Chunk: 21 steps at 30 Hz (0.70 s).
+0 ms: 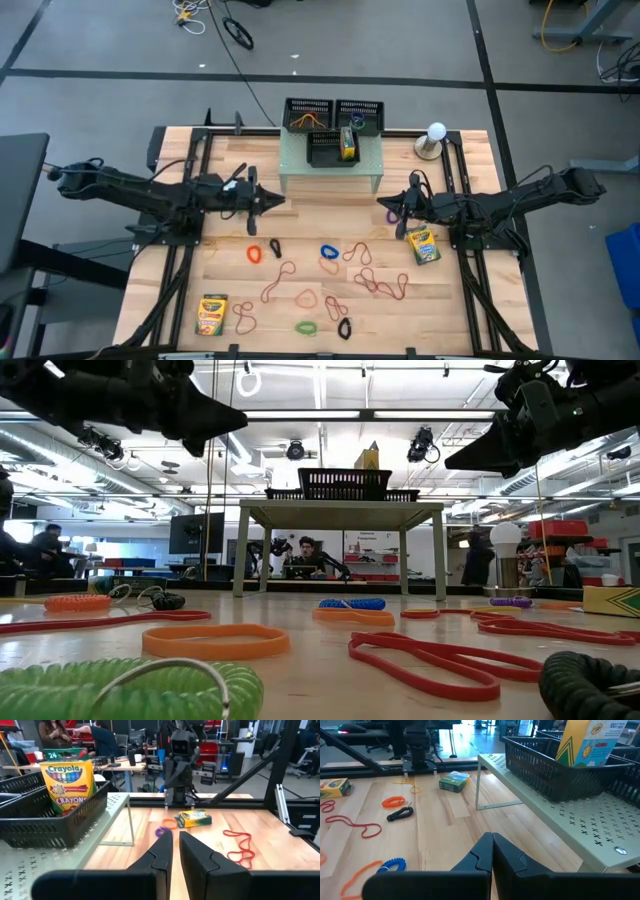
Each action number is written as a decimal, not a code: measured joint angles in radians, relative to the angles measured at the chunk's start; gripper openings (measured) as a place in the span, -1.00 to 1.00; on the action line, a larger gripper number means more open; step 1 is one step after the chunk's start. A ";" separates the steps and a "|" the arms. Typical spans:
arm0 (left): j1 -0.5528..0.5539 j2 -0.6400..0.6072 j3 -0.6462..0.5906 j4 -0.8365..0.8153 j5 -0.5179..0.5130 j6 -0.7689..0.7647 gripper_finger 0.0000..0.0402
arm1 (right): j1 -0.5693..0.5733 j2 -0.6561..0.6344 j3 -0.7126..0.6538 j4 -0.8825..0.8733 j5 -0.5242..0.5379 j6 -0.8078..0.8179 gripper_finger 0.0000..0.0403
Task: Pick & Place Office Desk Supplies
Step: Put the blue spiral keychain the top right black bin
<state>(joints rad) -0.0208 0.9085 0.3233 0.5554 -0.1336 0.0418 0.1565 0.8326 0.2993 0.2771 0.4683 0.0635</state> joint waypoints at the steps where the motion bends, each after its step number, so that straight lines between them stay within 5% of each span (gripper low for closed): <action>1: 0.000 0.000 0.000 0.000 -0.003 -0.001 -0.81 | -0.004 0.000 0.000 0.011 0.001 0.000 -0.97; 11: 0.001 0.000 0.000 -0.002 -0.006 0.008 -0.81 | -0.012 0.000 0.000 0.085 -0.006 0.007 -0.97; 21: 0.002 0.000 0.000 -0.006 -0.005 0.007 -0.81 | -0.014 0.072 0.001 0.256 -0.176 0.149 -0.97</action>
<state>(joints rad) -0.0189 0.9089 0.3237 0.5493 -0.1383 0.0486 0.1425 0.9043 0.3000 0.5333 0.2920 0.2127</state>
